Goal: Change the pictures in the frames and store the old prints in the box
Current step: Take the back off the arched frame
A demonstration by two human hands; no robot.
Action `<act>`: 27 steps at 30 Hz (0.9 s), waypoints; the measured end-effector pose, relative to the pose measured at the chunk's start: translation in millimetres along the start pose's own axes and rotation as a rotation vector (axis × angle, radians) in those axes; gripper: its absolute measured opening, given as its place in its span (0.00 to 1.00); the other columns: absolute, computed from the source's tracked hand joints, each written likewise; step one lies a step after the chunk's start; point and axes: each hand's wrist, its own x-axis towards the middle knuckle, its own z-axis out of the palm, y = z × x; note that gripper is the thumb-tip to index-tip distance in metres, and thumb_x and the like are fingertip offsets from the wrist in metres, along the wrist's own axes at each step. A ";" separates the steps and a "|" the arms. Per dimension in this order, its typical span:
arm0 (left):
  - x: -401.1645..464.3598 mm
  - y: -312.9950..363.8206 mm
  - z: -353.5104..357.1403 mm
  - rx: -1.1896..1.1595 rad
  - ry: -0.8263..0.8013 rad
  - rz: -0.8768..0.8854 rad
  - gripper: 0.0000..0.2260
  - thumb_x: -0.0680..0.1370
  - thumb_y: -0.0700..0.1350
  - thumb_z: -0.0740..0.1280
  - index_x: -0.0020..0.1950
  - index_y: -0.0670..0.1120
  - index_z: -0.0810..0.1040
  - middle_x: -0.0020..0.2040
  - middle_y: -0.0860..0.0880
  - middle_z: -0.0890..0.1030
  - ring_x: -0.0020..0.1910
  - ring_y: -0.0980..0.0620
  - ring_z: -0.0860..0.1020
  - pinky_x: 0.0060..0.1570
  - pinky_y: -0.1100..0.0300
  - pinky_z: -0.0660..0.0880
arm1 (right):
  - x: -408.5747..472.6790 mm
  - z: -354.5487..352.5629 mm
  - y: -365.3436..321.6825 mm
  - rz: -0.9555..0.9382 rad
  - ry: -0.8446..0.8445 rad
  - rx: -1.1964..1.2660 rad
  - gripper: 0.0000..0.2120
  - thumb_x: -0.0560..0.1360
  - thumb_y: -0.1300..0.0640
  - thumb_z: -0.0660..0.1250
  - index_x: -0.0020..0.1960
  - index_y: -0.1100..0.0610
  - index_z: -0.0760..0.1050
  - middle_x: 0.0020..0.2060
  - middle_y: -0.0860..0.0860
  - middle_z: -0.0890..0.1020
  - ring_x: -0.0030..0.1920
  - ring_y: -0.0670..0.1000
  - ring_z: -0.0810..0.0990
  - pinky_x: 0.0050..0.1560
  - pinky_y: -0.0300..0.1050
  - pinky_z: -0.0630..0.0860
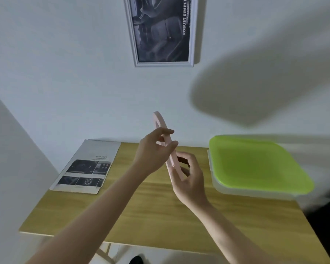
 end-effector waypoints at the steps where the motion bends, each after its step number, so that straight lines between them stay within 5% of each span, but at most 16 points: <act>1: -2.5 0.5 2.1 0.007 0.014 -0.011 0.10 0.73 0.51 0.69 0.54 0.58 0.76 0.48 0.58 0.79 0.44 0.58 0.80 0.31 0.74 0.68 | -3.3 -3.6 -0.9 0.003 -0.014 0.027 0.14 0.73 0.61 0.65 0.57 0.50 0.74 0.52 0.43 0.80 0.51 0.51 0.81 0.49 0.56 0.78; 5: -4.4 -9.4 3.2 0.006 0.056 -0.056 0.07 0.71 0.47 0.69 0.47 0.55 0.76 0.43 0.54 0.80 0.38 0.58 0.80 0.25 0.74 0.68 | -9.1 -17.3 3.9 0.097 -0.079 0.068 0.11 0.73 0.48 0.62 0.55 0.46 0.76 0.52 0.40 0.81 0.56 0.46 0.79 0.54 0.51 0.76; 9: -2.8 -30.3 -4.5 0.037 0.068 -0.098 0.08 0.71 0.41 0.68 0.45 0.54 0.77 0.41 0.51 0.81 0.36 0.56 0.79 0.25 0.73 0.69 | -9.2 -29.1 27.8 0.230 0.021 0.080 0.07 0.74 0.51 0.64 0.50 0.45 0.78 0.46 0.38 0.82 0.51 0.43 0.79 0.53 0.47 0.74; 12: -1.2 -48.9 -11.1 0.033 0.067 -0.117 0.10 0.70 0.39 0.66 0.46 0.53 0.78 0.41 0.49 0.81 0.35 0.51 0.78 0.29 0.64 0.72 | -10.4 -36.5 55.8 0.340 0.072 -0.051 0.09 0.76 0.55 0.67 0.51 0.42 0.75 0.49 0.40 0.80 0.56 0.46 0.77 0.54 0.42 0.71; 16: 3.3 -76.1 -16.1 -0.094 0.050 -0.169 0.13 0.70 0.36 0.65 0.46 0.53 0.79 0.38 0.47 0.81 0.35 0.49 0.78 0.37 0.52 0.78 | -18.6 -35.9 79.2 0.554 0.050 -0.022 0.13 0.76 0.53 0.67 0.59 0.45 0.74 0.54 0.47 0.76 0.59 0.52 0.77 0.55 0.50 0.77; 19: 6.0 -99.0 -18.9 -0.141 0.036 -0.223 0.12 0.72 0.37 0.66 0.48 0.54 0.79 0.41 0.46 0.82 0.39 0.47 0.81 0.42 0.49 0.80 | -28.4 -25.2 84.9 0.562 0.050 -0.006 0.16 0.75 0.55 0.69 0.60 0.43 0.73 0.54 0.52 0.78 0.52 0.52 0.80 0.50 0.50 0.80; 27: -8.9 -191.2 -23.5 -0.044 -0.162 -0.378 0.23 0.72 0.41 0.68 0.64 0.57 0.70 0.59 0.49 0.76 0.43 0.50 0.82 0.44 0.48 0.81 | -49.0 22.2 102.7 0.640 0.128 -0.156 0.26 0.71 0.57 0.73 0.67 0.52 0.71 0.60 0.51 0.76 0.60 0.49 0.76 0.62 0.49 0.74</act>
